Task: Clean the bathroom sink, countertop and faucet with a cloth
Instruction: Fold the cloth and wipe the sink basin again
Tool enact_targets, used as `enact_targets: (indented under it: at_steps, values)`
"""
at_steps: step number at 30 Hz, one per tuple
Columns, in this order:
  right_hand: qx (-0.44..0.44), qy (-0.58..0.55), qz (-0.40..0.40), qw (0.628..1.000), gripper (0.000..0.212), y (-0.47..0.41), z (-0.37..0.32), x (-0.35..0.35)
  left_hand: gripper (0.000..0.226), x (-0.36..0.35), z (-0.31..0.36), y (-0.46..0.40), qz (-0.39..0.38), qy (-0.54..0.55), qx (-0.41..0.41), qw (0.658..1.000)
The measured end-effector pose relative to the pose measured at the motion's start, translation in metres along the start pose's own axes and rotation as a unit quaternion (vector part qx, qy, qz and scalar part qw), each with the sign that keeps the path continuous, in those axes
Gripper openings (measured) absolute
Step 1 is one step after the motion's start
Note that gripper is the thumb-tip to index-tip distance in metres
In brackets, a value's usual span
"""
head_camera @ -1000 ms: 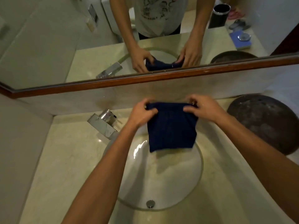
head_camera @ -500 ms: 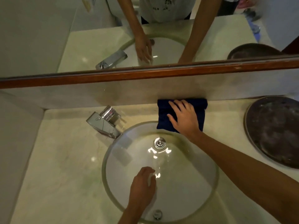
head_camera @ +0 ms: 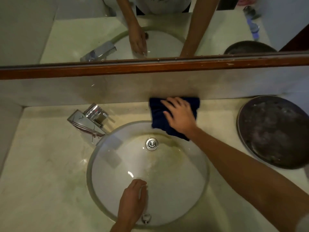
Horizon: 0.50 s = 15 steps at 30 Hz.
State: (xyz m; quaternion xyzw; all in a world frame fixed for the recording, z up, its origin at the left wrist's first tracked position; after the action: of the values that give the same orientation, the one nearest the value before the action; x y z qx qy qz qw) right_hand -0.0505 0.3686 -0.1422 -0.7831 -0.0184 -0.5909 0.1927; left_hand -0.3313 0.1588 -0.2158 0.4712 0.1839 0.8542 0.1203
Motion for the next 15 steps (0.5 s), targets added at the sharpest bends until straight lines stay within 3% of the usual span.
enact_targets:
  at_steps: [6, 9, 15]
  values:
    - [-0.056, 0.014, -0.003, 0.998, 0.046, 0.084, 0.112, 0.054, 0.021, 0.001, -0.004, 0.023, 0.015, -0.036, 0.003, 0.999]
    - [-0.106, 0.022, -0.014, 0.994, 0.053, 0.09, 0.116, 0.052, 0.036, 0.007, 0.004, 0.036, 0.046, -0.053, -0.024, 0.997]
    - [-0.119, 0.062, -0.025, 0.991, 0.062, 0.091, 0.106, 0.047, 0.027, 0.014, 0.013, 0.049, 0.084, -0.062, -0.039, 0.994]
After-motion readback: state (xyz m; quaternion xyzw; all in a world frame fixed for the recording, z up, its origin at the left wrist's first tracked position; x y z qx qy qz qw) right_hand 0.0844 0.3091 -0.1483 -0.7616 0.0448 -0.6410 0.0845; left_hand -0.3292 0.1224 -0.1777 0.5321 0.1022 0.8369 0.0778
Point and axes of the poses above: each hand's wrist, its own y-axis away from the middle knuckle, its own x-axis out of the back of the hand, z = x × y, the point moved 8 cm from there along -y, towards the middle knuckle, and after that the axes turned 13 degrees about x, right-handed, at the moved point
